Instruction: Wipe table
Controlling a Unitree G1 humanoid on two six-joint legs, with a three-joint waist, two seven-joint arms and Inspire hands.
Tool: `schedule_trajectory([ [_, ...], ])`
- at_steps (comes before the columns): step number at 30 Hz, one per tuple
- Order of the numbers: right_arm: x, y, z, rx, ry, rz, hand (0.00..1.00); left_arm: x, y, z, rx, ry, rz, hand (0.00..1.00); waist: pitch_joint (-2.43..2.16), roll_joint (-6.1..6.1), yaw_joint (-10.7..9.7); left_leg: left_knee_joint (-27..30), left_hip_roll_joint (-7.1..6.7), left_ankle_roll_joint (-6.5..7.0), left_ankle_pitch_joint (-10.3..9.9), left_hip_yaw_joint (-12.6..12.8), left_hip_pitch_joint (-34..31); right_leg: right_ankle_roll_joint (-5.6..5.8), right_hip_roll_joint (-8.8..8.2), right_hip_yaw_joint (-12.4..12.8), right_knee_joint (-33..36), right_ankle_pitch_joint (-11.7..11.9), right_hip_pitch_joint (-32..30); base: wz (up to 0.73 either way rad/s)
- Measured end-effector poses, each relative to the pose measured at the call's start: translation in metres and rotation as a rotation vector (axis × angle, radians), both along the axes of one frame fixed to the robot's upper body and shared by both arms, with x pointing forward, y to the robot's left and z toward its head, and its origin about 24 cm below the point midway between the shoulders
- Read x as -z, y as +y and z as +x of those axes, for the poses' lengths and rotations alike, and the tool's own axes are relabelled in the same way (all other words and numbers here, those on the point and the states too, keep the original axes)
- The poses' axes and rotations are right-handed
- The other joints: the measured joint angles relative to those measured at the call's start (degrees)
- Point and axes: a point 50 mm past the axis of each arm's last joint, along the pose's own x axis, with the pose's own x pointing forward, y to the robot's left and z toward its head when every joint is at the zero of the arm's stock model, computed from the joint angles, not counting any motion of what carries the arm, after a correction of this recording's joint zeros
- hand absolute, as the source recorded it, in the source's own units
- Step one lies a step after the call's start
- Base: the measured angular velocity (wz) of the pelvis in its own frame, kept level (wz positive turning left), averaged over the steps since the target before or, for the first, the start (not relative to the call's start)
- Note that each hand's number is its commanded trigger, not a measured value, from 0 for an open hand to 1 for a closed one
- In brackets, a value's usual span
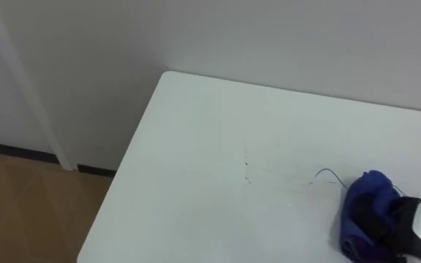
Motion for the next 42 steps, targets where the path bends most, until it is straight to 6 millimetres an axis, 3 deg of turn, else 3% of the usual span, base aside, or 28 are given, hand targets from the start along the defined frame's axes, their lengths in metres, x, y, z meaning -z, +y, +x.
schedule_trajectory([
  [3, -0.008, 0.009, 0.019, -0.076, 0.048, -0.064, 1.00, 0.003, -0.006, 0.004, 0.023, 0.007, -0.024, 0.00, 0.29, 0.03, 2.6, -0.2, 0.34, -0.20, 0.1, 1.6, -0.2, 0.01, 0.11, -0.2, 0.0, 0.0, -0.8, -0.41],
  [6, -0.021, 0.035, 0.055, -0.275, 0.116, -0.172, 1.00, 0.008, -0.014, 0.002, 0.059, 0.051, -0.049, 0.00, 0.53, 0.25, 6.0, -0.1, 1.04, -0.60, -0.1, 2.1, -0.7, -0.84, 0.82, -0.2, 0.2, 0.6, -2.3, -0.48],
  [8, -0.029, 0.065, 0.083, -0.429, 0.119, -0.203, 1.00, 0.010, -0.017, 0.005, 0.089, 0.060, -0.057, 0.00, 1.07, 0.08, 7.1, 0.0, 1.18, -1.22, 0.0, 1.2, -1.2, -1.26, 1.28, -0.3, 0.1, 0.8, -2.8, -0.09],
  [10, -0.040, 0.105, 0.111, -0.596, 0.090, -0.227, 1.00, 0.011, -0.021, 0.010, 0.119, 0.067, -0.064, 0.00, 2.03, -0.14, 8.9, 0.0, 1.02, -1.61, 0.4, -1.1, -2.1, -1.39, 1.75, -0.5, 0.0, 0.9, -3.3, 0.22],
  [13, -0.050, 0.122, 0.128, -0.676, 0.080, -0.228, 1.00, 0.011, -0.022, 0.008, 0.126, 0.083, -0.068, 0.00, 2.27, -0.41, 10.6, 0.2, 1.02, -1.64, 0.8, -3.6, -3.2, -1.38, 1.98, -1.6, -0.1, 0.9, -3.5, 0.47],
  [17, -0.047, 0.115, 0.128, -0.641, 0.091, -0.193, 1.00, 0.012, -0.022, -0.011, 0.107, 0.142, -0.068, 0.00, 2.26, -0.32, 11.1, 0.4, 1.02, -1.69, 0.9, -4.5, -3.5, -1.36, 2.08, -4.1, -0.1, 0.8, -2.8, 0.32],
  [20, -0.034, 0.104, 0.111, -0.592, 0.058, -0.130, 1.00, 0.010, -0.021, -0.012, 0.114, 0.139, -0.062, 0.00, 2.10, -0.18, 10.0, 0.4, 0.91, -1.56, 0.9, -4.7, -3.2, -1.31, 1.95, -5.0, -0.6, 0.8, -2.1, 0.28],
  [24, -0.016, 0.081, 0.082, -0.435, -0.015, -0.015, 1.00, 0.009, -0.018, -0.007, 0.109, 0.115, -0.045, 0.00, 0.89, 1.24, 7.4, 0.4, -0.01, -1.03, 0.7, -4.6, -2.6, -0.63, 1.05, -5.3, -1.0, 0.4, -0.3, 0.29],
  [26, -0.009, 0.067, 0.065, -0.343, -0.034, 0.019, 1.00, 0.008, -0.015, -0.008, 0.094, 0.111, -0.031, 0.00, 0.45, 1.38, 5.9, 0.1, -0.28, -0.66, 0.9, -3.8, -1.6, -0.34, 0.59, -5.1, -1.0, 0.2, 0.7, 0.31],
  [27, -0.006, 0.057, 0.053, -0.277, -0.037, 0.045, 1.00, 0.006, -0.010, -0.010, 0.061, 0.100, -0.018, 0.00, 0.02, 1.41, 5.1, -0.1, -0.38, -0.46, 1.0, -3.7, -1.0, -0.32, 0.39, -5.2, -0.9, 0.2, 1.2, 0.22],
  [31, 0.002, 0.014, 0.015, -0.009, -0.039, 0.070, 1.00, -0.003, 0.009, -0.012, -0.021, 0.063, 0.041, 0.00, 0.02, 0.35, 1.8, 0.0, -0.75, -0.08, 1.1, -2.5, -0.9, -0.12, -0.15, -5.1, -0.9, 0.0, 1.8, 0.14],
  [35, 0.003, -0.016, -0.010, 0.150, -0.013, 0.072, 1.00, -0.004, 0.012, -0.011, -0.022, 0.055, 0.051, 0.00, -0.04, 0.18, 1.3, 0.4, -0.97, 0.41, 0.6, -2.3, -1.2, -0.03, -0.38, -5.0, -0.6, 0.1, 1.7, -0.13],
  [38, 0.001, -0.018, -0.008, 0.162, -0.020, 0.081, 1.00, -0.004, 0.011, -0.008, -0.017, 0.050, 0.041, 0.00, -0.08, 0.29, 1.6, 0.4, -0.99, 0.42, 0.6, -2.1, -1.1, -0.01, -0.45, -4.3, -0.4, 0.1, 1.5, -0.08],
  [41, -0.005, -0.012, 0.015, 0.130, -0.013, 0.079, 1.00, 0.000, 0.002, -0.007, 0.008, 0.056, 0.008, 0.00, 0.01, 0.82, 2.2, 0.4, -0.77, 0.32, 0.7, -1.1, -1.1, 0.10, -0.45, -2.6, 0.0, 0.0, 0.8, -0.26],
  [42, -0.010, -0.007, 0.029, 0.095, -0.005, 0.073, 1.00, 0.003, -0.003, -0.007, 0.014, 0.070, -0.011, 0.00, 0.21, 1.20, 3.5, 0.3, -0.64, 0.29, 0.7, -0.5, -1.2, 0.10, -0.32, -2.0, 0.0, 0.0, 0.2, -0.79],
])
